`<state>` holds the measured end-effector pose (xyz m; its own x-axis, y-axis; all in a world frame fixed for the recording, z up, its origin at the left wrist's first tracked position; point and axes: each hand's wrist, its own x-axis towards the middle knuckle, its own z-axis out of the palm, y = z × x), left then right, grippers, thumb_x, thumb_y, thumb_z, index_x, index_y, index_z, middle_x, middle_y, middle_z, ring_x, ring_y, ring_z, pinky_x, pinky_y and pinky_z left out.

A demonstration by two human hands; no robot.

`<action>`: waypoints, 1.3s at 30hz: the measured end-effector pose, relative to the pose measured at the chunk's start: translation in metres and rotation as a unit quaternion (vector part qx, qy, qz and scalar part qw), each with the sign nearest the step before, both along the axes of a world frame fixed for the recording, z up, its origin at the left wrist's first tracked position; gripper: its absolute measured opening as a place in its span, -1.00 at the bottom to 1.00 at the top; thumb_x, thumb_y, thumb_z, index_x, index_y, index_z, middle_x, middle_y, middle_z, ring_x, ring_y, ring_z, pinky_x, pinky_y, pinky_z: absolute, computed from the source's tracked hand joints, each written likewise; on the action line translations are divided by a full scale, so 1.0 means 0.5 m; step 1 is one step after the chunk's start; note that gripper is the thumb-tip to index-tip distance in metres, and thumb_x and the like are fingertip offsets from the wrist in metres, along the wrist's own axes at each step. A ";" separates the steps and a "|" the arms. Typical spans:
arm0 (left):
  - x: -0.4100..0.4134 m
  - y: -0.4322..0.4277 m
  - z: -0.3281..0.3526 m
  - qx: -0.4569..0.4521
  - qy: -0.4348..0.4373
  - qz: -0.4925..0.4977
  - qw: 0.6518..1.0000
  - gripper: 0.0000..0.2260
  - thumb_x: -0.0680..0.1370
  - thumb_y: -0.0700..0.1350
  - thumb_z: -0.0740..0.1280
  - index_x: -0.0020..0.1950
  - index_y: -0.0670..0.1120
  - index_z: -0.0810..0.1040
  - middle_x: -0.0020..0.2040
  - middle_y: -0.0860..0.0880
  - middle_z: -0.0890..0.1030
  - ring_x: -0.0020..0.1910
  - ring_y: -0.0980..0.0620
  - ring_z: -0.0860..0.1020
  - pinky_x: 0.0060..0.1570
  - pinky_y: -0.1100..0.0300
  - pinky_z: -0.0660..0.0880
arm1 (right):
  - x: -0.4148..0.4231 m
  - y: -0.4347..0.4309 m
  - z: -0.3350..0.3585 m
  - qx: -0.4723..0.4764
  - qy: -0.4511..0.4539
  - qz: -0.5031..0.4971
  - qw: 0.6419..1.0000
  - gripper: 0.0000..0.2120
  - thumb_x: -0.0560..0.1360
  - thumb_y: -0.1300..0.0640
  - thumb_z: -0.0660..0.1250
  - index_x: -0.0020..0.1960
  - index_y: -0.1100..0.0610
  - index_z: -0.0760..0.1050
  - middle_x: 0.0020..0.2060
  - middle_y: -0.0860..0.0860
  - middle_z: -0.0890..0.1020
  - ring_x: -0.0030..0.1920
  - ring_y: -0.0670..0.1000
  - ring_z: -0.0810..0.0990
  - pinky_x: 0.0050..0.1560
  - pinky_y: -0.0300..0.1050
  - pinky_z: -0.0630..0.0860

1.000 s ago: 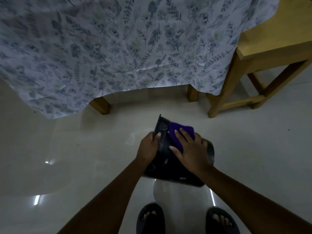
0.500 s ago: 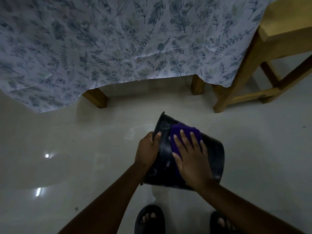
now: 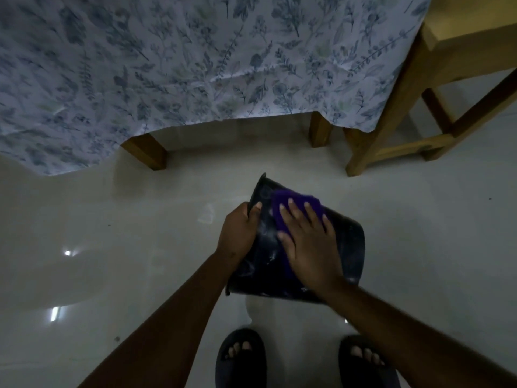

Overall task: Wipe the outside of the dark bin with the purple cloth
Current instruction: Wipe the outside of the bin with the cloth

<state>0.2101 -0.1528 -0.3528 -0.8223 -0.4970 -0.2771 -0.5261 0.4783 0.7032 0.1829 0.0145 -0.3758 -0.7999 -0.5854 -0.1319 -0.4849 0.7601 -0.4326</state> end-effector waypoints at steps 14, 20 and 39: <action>0.001 0.001 0.001 -0.068 -0.013 -0.040 0.997 -0.70 0.65 0.05 0.11 -0.15 -0.10 0.44 -0.24 -0.05 0.53 -0.28 -0.02 0.49 -0.37 0.28 0.31 | -0.006 -0.006 0.007 -0.009 -0.019 -0.036 0.999 -0.45 0.60 -0.22 -0.05 0.51 0.00 0.18 0.50 0.03 0.29 0.48 0.10 0.25 0.41 0.13 0.20; 0.007 0.004 0.004 -0.074 -0.028 -0.041 0.996 -0.66 0.65 0.07 0.09 -0.16 -0.11 0.45 -0.25 -0.03 0.53 -0.27 -0.03 0.51 -0.38 0.27 0.32 | -0.141 0.028 -0.010 0.020 -0.240 -0.135 0.961 -0.49 0.64 -0.14 -0.13 0.51 0.00 0.21 0.46 0.10 0.37 0.38 0.16 0.39 0.38 0.08 0.26; -0.065 -0.009 0.013 -0.108 -0.061 -0.074 0.990 -0.64 0.64 0.05 0.14 -0.18 -0.17 0.51 -0.25 -0.09 0.53 -0.25 -0.05 0.48 -0.23 0.17 0.32 | -0.013 0.016 0.017 -0.041 -0.064 -0.063 0.995 -0.47 0.61 -0.12 0.05 0.54 0.02 0.12 0.54 -0.04 0.19 0.55 0.06 0.07 0.50 0.16 0.05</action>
